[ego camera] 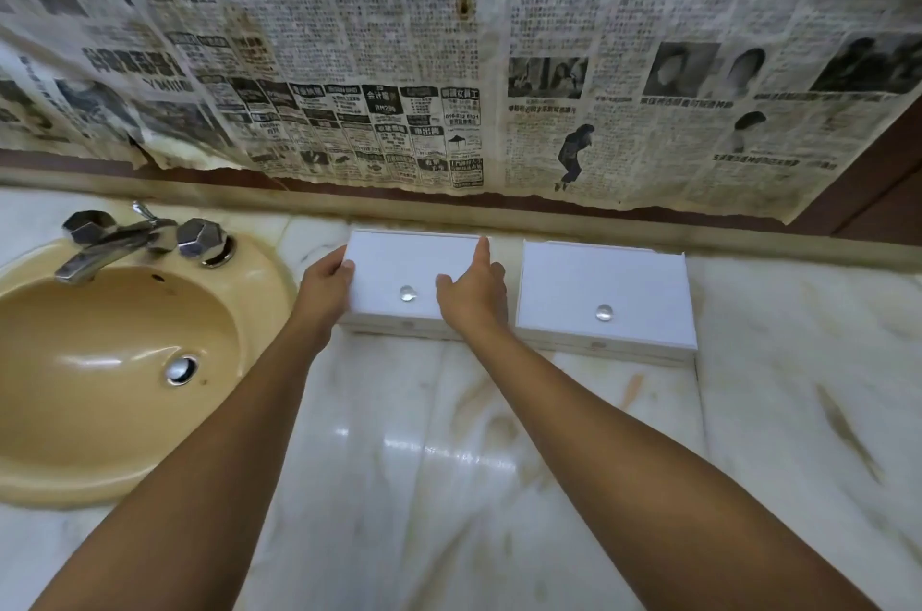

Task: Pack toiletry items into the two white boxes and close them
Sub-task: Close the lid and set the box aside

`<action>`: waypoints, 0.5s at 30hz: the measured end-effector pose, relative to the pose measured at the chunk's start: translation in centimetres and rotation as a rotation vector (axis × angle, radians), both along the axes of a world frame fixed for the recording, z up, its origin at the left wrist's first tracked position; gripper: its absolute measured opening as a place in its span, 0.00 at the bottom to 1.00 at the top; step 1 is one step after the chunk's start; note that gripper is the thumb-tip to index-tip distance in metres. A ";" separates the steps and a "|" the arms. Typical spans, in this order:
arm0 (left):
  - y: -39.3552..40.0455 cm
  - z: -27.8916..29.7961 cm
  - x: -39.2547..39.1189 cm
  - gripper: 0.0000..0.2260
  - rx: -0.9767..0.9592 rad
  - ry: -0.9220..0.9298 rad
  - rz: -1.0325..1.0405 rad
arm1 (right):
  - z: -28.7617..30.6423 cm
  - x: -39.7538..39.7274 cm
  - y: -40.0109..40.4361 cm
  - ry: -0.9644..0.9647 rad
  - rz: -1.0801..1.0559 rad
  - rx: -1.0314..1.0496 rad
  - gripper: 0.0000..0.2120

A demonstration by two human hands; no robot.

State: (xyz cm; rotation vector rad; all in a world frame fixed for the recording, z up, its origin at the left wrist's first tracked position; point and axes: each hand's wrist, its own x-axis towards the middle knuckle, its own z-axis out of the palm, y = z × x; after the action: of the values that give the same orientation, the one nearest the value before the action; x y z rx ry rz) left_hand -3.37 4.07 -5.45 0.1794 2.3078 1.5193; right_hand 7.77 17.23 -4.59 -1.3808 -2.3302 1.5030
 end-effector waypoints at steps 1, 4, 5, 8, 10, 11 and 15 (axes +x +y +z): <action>0.2 -0.3 -0.4 0.15 -0.007 0.005 -0.005 | -0.1 -0.2 0.2 0.001 -0.002 -0.001 0.37; 0.4 -1.0 -0.9 0.15 -0.018 0.013 -0.008 | -0.2 -0.4 0.6 0.006 0.001 0.007 0.36; 0.4 -1.1 -0.9 0.15 -0.026 0.016 -0.016 | -0.2 -0.3 0.6 0.008 0.005 0.011 0.36; 0.4 -1.0 -0.9 0.16 -0.086 0.057 -0.053 | 0.2 0.3 0.4 0.025 0.044 0.050 0.35; 0.4 -0.7 -0.9 0.18 -0.120 0.128 0.002 | 1.0 1.3 0.1 0.068 0.091 0.101 0.34; 0.6 -0.3 -0.6 0.19 -0.116 0.185 0.041 | 1.4 2.0 0.1 0.104 0.107 0.127 0.33; 3.9 2.4 3.0 0.18 0.035 0.417 0.031 | 3.3 4.9 1.8 0.265 0.081 0.277 0.31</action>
State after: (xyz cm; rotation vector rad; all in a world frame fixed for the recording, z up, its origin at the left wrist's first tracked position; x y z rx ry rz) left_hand -0.39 7.94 -3.05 0.5161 2.6071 1.6669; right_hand 12.62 19.03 -1.27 -0.9704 -2.3381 1.2323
